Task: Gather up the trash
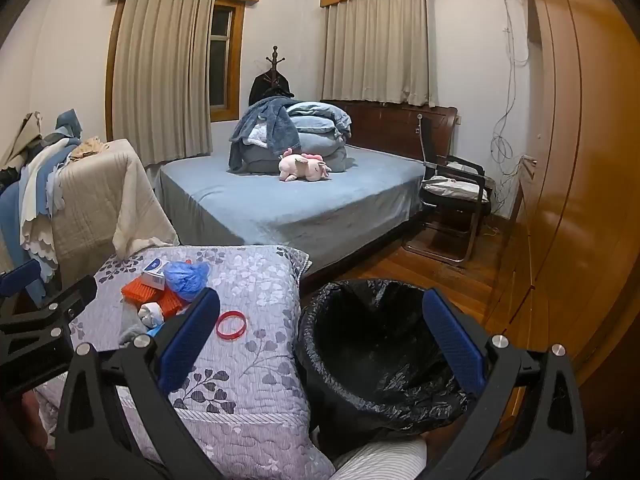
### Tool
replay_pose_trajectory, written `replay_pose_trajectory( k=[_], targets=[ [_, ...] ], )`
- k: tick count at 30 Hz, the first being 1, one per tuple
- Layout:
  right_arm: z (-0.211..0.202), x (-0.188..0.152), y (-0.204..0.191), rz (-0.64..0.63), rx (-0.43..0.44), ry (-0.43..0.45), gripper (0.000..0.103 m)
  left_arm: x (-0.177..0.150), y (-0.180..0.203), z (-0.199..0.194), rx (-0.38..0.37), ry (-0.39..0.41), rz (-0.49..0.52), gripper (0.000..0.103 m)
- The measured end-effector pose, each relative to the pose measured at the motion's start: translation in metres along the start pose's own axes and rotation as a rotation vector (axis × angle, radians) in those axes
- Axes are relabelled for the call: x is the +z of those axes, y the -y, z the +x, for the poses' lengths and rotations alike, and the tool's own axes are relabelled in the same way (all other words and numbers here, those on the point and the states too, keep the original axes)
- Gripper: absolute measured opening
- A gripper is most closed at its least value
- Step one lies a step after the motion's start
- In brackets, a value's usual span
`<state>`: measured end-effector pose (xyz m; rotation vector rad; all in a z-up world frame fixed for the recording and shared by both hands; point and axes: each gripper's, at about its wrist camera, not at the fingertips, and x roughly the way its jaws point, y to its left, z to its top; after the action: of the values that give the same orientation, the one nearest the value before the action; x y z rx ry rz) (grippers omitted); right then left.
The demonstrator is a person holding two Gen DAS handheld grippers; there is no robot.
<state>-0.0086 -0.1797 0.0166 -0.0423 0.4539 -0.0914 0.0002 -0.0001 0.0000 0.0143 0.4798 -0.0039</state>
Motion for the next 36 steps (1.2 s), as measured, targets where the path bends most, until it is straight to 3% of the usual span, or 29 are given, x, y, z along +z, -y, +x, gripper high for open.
replay_pose_trajectory(
  k=[36],
  targets=[
    [0.0010, -0.0018, 0.0004, 0.008, 0.004, -0.007, 0.099, -0.0002, -0.0001, -0.0003, 0.003, 0.006, 0.003, 0.097]
  ],
)
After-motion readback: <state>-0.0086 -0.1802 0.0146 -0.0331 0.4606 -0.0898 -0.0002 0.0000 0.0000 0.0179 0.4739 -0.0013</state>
